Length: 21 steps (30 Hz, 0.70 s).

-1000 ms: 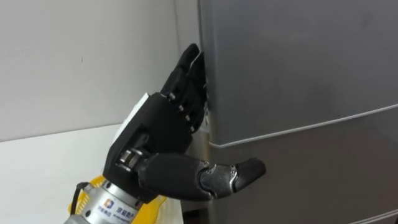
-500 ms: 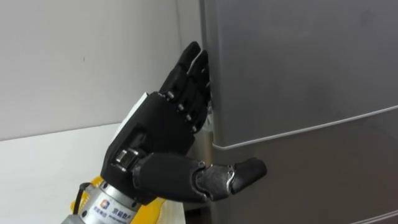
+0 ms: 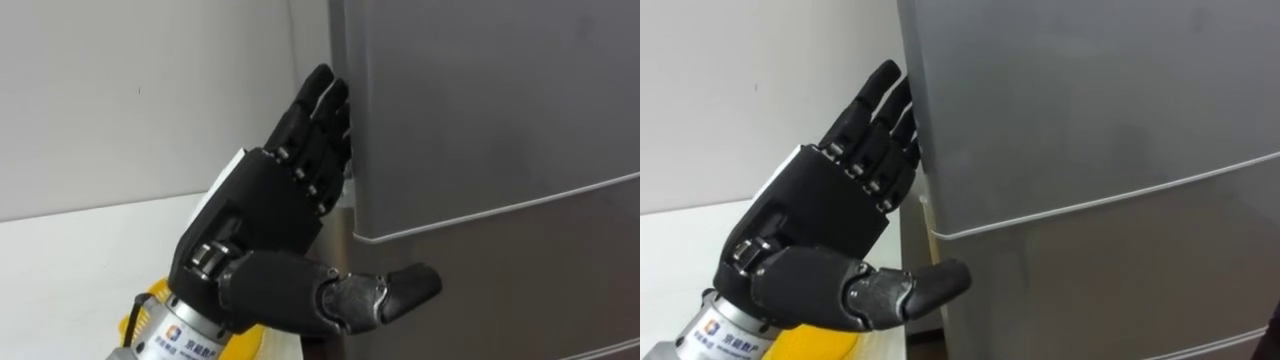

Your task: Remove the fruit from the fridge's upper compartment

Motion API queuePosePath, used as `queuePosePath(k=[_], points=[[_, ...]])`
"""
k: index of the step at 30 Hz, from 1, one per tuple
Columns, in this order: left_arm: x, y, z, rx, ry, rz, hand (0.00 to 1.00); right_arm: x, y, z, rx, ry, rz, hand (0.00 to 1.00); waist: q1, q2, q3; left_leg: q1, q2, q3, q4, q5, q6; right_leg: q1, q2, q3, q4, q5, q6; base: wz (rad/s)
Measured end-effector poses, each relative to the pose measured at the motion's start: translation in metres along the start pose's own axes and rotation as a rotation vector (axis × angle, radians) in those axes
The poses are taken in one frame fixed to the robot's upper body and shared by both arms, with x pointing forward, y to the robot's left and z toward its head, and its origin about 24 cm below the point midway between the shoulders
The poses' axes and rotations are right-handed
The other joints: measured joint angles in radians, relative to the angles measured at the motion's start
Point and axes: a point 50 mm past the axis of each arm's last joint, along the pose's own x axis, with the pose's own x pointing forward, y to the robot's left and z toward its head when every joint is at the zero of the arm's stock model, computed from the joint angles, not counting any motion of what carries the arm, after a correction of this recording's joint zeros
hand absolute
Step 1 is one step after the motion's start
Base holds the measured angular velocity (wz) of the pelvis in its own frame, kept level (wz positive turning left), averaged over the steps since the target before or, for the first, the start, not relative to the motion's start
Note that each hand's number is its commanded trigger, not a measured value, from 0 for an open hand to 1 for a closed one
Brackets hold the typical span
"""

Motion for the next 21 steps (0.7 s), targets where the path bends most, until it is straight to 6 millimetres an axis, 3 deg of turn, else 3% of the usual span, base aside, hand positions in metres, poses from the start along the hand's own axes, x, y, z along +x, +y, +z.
queuePosePath(k=[3,4,5,14,19,21], points=[[-0.001,0.003,0.0,0.005,0.001,0.017,1.0,0.0,0.0,-0.001,0.0,0.004,0.002,0.0,0.002,-0.001,0.0002,0.001,-0.001,0.006,0.001,0.0,0.0,0.002,0.0,0.02,0.0,0.001,0.001,0.04],[-0.001,0.004,0.0,0.009,0.002,0.022,0.4,0.0,0.0,-0.001,0.0,0.004,0.002,0.0,0.002,-0.001,0.0002,0.0,-0.001,0.014,0.001,0.0,0.0,0.002,0.0,0.024,0.0,0.001,0.002,0.08],[-0.001,0.004,0.001,0.011,0.002,0.024,0.01,0.0,0.0,-0.001,-0.001,0.004,0.002,0.0,0.003,-0.001,0.0002,0.0,-0.001,0.019,0.001,0.0,0.0,0.002,-0.001,0.026,0.001,0.001,0.002,0.07],[0.007,-0.008,0.001,0.001,-0.02,-0.107,0.0,0.0,0.001,-0.001,-0.006,0.005,0.003,0.0,0.0,-0.002,0.0004,0.002,-0.001,0.03,-0.001,-0.008,0.014,-0.001,0.0,0.048,0.002,0.006,0.009,-0.04],[0.026,-0.04,0.001,-0.017,-0.034,-0.374,0.0,0.0,-0.001,0.0,-0.008,0.002,-0.002,0.0,-0.007,-0.004,0.0019,0.005,0.002,0.048,0.0,-0.008,0.014,0.001,0.001,0.049,0.003,0.006,0.009,-0.08],[0.029,-0.05,0.0,-0.026,-0.033,-0.462,0.0,0.0,-0.002,0.001,-0.007,-0.001,-0.007,0.0,-0.016,0.003,-0.0022,0.009,0.002,0.05,0.0,-0.008,0.014,0.001,0.001,0.05,0.003,0.006,0.009,-0.07]])
